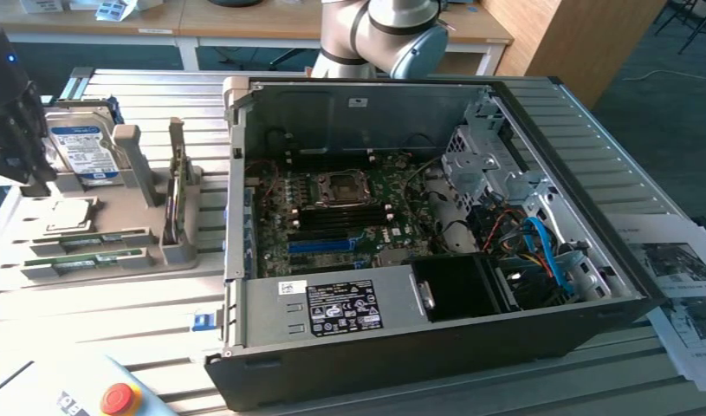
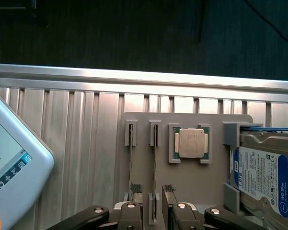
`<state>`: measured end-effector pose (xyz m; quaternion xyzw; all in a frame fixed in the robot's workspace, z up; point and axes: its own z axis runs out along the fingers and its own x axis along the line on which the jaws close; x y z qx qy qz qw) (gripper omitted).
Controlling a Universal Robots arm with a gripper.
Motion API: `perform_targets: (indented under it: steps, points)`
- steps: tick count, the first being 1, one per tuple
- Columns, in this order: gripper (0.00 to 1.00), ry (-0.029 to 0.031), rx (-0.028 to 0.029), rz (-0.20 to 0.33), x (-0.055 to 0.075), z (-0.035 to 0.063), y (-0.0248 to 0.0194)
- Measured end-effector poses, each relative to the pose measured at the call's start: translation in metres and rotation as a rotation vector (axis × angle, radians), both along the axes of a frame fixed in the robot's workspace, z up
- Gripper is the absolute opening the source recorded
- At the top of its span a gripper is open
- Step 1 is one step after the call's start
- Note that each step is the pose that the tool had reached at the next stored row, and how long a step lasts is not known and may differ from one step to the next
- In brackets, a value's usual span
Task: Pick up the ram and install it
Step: 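Pick up the ram and move it above insertion slot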
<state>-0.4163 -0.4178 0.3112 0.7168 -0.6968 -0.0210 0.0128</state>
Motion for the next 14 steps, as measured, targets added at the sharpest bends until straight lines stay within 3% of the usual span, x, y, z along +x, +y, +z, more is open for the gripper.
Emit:
perform_targets:
  steps: [14]
  points:
    - [0.3,0.0001,0.0,0.021,0.014,0.0,-0.0032]
